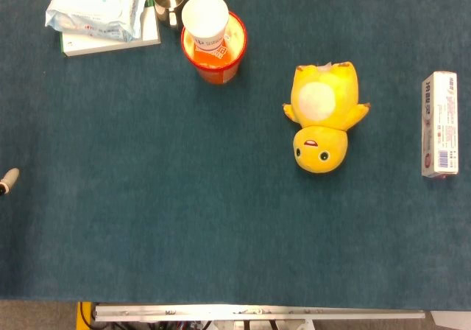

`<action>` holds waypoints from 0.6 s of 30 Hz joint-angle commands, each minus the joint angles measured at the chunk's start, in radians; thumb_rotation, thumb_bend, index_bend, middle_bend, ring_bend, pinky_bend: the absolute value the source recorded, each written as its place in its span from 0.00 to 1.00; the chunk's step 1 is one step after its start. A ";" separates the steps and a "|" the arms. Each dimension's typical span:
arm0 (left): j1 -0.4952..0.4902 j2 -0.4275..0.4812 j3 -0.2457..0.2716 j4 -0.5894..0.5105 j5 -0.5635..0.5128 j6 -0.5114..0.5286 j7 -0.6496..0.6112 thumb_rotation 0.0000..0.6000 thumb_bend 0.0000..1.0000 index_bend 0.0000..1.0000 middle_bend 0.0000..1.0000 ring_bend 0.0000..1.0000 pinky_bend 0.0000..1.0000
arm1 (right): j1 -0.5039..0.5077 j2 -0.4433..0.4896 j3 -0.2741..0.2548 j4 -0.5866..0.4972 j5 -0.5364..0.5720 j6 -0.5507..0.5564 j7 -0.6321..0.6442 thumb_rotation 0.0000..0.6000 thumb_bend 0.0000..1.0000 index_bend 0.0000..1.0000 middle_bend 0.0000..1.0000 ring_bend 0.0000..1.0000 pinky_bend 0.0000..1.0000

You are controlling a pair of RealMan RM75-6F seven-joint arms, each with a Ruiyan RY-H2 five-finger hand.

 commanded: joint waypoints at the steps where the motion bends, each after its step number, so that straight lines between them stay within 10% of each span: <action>1: -0.001 0.000 0.000 0.001 0.000 -0.001 -0.001 1.00 0.15 0.09 0.04 0.01 0.03 | 0.001 0.000 -0.001 -0.001 -0.001 -0.001 -0.002 1.00 0.09 0.13 0.29 0.14 0.21; 18: 0.008 0.004 0.006 0.008 0.014 0.012 -0.026 1.00 0.15 0.09 0.04 0.01 0.03 | 0.080 0.059 -0.009 -0.054 -0.070 -0.096 0.039 1.00 0.03 0.13 0.29 0.14 0.21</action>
